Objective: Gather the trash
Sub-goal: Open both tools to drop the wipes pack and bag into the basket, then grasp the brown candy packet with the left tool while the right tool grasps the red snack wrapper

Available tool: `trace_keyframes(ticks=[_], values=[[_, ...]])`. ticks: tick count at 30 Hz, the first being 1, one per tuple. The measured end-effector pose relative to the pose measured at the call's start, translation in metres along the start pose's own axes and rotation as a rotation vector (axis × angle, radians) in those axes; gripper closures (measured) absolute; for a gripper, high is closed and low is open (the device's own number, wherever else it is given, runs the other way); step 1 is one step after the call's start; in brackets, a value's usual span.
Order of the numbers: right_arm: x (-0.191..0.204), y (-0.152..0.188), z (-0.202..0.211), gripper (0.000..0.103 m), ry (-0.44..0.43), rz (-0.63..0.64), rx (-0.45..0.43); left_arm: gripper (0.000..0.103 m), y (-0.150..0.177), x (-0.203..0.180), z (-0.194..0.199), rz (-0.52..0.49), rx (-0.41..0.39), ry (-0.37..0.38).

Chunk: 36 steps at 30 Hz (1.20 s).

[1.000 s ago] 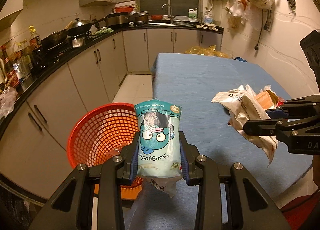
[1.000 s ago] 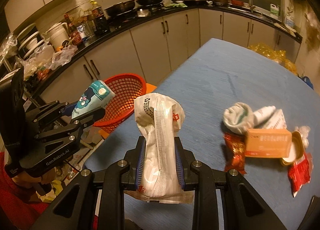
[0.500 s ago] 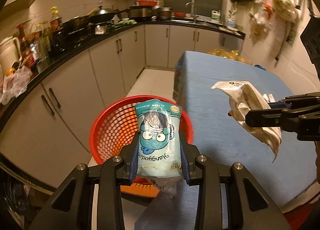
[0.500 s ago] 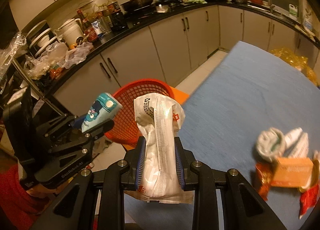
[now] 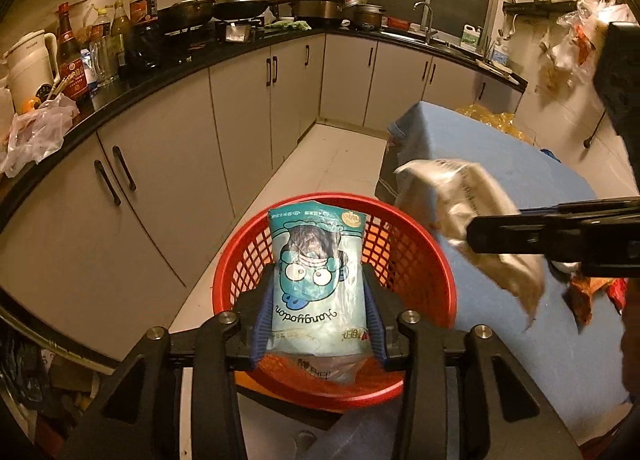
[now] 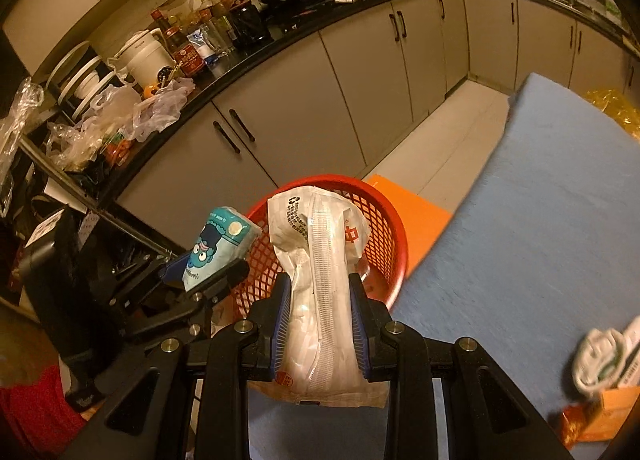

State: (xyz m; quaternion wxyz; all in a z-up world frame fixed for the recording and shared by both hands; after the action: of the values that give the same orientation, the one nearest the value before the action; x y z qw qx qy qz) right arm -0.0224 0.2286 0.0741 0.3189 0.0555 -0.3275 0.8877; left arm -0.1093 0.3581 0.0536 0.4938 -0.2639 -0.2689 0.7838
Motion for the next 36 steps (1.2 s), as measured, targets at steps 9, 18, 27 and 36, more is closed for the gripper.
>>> trace_keyframes(ticks=[9, 18, 27, 36], values=[[-0.007, -0.018, -0.001, 0.056, 0.014, -0.024, -0.043, 0.036, -0.013, 0.007, 0.0, 0.033, -0.027, -0.023], [-0.032, 0.035, 0.047, 0.056, 0.049, -0.1, -0.06, 0.036, -0.001, -0.039, 0.014, -0.057, -0.019, 0.083], [-0.092, 0.136, 0.11, 0.056, 0.164, -0.296, -0.047, 0.033, 0.033, -0.15, 0.013, -0.226, 0.084, 0.299], [-0.166, 0.211, 0.186, 0.055, 0.291, -0.479, -0.103, 0.029, 0.057, -0.255, -0.004, -0.227, 0.251, 0.41]])
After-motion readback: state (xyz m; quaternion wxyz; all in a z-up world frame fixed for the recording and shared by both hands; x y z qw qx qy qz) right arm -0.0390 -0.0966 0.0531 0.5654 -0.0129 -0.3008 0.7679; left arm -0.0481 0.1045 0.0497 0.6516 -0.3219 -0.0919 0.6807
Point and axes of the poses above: each gripper's, at about its wrist camera, not at the fingertips, and z roughly against the way its jaws point, x to its left, y to its underside, the point moved 4 cm from there along -z, roughly the way its jaws point, and after that the axes turned 6 degrees about z, right-handed, at the moved point
